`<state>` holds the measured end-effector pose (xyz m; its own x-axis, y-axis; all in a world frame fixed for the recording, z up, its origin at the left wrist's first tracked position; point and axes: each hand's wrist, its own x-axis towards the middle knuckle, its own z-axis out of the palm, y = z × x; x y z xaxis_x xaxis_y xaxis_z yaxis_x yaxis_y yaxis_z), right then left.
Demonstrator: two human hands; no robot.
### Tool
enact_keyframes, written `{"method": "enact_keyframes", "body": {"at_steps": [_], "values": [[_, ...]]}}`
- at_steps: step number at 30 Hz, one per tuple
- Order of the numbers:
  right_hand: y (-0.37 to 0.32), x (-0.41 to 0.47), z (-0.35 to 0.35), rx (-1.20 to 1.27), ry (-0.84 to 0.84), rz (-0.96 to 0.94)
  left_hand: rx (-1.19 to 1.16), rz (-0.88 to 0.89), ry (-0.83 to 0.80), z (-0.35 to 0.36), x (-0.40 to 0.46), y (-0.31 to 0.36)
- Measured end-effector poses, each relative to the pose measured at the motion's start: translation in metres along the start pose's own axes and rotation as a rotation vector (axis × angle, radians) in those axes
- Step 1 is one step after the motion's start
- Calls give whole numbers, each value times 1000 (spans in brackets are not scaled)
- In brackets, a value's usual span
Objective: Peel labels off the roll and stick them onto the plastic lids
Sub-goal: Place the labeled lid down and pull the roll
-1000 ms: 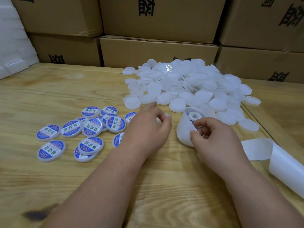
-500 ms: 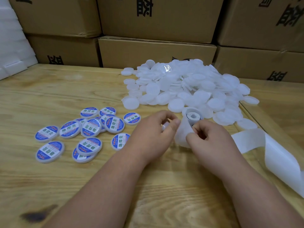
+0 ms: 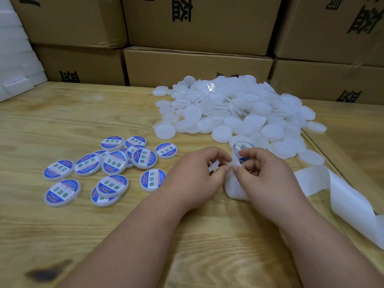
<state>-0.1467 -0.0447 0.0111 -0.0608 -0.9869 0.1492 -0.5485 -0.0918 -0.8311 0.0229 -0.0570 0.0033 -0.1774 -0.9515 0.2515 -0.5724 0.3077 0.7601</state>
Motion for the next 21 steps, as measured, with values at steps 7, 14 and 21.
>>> {"method": "enact_keyframes", "body": {"at_steps": [7,14,21], "values": [[-1,-2,-2,2,-64,-22,0,80,-26,-2,0,-3],[-4,-4,0,45,-70,-44,-18,19,-49,1,-1,-3],[-3,-4,-1,57,-113,-31,8,-10,8,1,2,-5]]}}
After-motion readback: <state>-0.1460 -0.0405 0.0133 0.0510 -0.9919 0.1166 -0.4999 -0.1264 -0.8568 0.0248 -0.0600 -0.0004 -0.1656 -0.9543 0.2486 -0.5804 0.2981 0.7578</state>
